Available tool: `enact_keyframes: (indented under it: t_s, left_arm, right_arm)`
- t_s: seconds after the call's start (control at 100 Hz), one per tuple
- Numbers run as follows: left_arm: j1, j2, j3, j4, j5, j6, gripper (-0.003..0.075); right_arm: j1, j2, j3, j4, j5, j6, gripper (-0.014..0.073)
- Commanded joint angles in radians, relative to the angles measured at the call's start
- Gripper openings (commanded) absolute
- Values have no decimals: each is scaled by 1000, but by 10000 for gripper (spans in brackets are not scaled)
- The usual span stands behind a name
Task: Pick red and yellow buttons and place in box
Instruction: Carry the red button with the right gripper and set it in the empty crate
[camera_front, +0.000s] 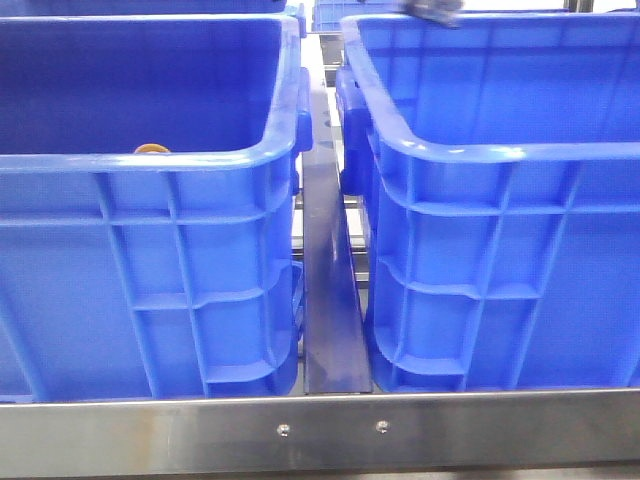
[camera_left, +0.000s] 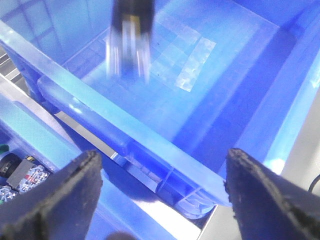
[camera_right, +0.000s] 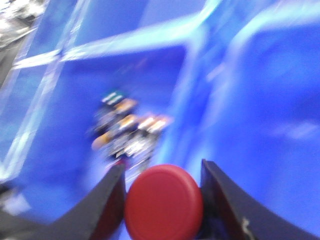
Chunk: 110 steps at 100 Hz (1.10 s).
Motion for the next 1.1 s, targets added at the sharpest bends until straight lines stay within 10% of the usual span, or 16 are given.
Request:
enact_keyframes:
  t_s: [0.0, 0.36, 1.09]
  left_arm:
    - [-9, -33, -31, -8, -64, -3, 494]
    - [-9, -33, -31, -8, -64, -3, 494]
    - [-9, -33, -31, -10, -76, -3, 494]
  right_arm:
    - [-18, -38, -29, 30, -85, -98, 286]
    - [-6, 28, 104, 36, -556, -223, 286]
    - [-6, 383, -83, 105, -628, -223, 286]
